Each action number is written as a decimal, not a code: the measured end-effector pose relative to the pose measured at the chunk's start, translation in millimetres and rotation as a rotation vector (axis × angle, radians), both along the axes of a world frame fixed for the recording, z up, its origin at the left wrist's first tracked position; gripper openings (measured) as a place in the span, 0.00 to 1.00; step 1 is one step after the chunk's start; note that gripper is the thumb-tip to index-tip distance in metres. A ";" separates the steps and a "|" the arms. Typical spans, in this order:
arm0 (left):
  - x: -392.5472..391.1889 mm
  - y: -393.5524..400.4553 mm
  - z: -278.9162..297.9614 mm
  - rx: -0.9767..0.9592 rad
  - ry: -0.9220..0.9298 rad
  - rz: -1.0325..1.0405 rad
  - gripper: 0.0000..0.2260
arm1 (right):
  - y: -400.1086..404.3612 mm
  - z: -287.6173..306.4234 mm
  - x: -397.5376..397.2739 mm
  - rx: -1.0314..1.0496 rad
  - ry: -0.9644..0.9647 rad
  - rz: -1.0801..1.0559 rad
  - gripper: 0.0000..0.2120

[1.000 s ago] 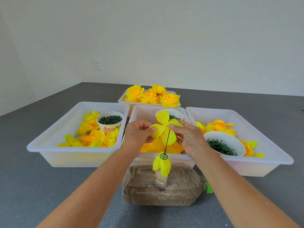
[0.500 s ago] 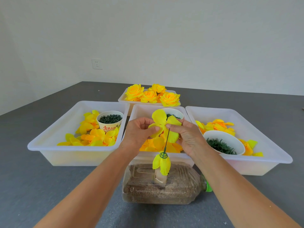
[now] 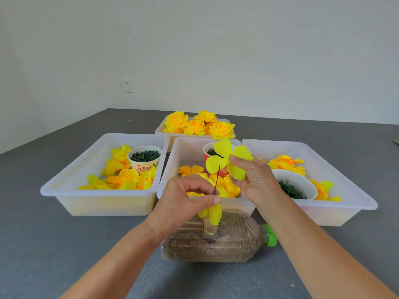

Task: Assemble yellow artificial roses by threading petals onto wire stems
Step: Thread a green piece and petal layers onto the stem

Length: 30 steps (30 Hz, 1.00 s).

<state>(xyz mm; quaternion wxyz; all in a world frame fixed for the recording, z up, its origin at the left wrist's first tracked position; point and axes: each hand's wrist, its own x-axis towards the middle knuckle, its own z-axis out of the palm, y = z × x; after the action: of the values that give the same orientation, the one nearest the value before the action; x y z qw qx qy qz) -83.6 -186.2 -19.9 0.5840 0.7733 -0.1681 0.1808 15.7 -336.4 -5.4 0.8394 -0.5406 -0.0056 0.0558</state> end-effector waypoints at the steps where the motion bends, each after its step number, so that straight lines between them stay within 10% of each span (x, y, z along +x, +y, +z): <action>1: 0.8 -0.3 -0.6 -0.008 0.004 0.007 0.04 | -0.4 0.1 -2.5 0.001 -0.008 0.020 0.07; 30: -1.6 -6.3 -8.7 -0.193 0.171 0.040 0.05 | -4.9 16.9 -56.1 -0.147 -0.212 0.060 0.05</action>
<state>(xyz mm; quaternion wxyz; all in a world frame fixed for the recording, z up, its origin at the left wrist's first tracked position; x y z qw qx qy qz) -85.3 -192.5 -28.6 0.6640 0.7294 -0.0839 0.1413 -40.4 -341.3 11.5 0.7902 -0.6031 -0.1064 0.0238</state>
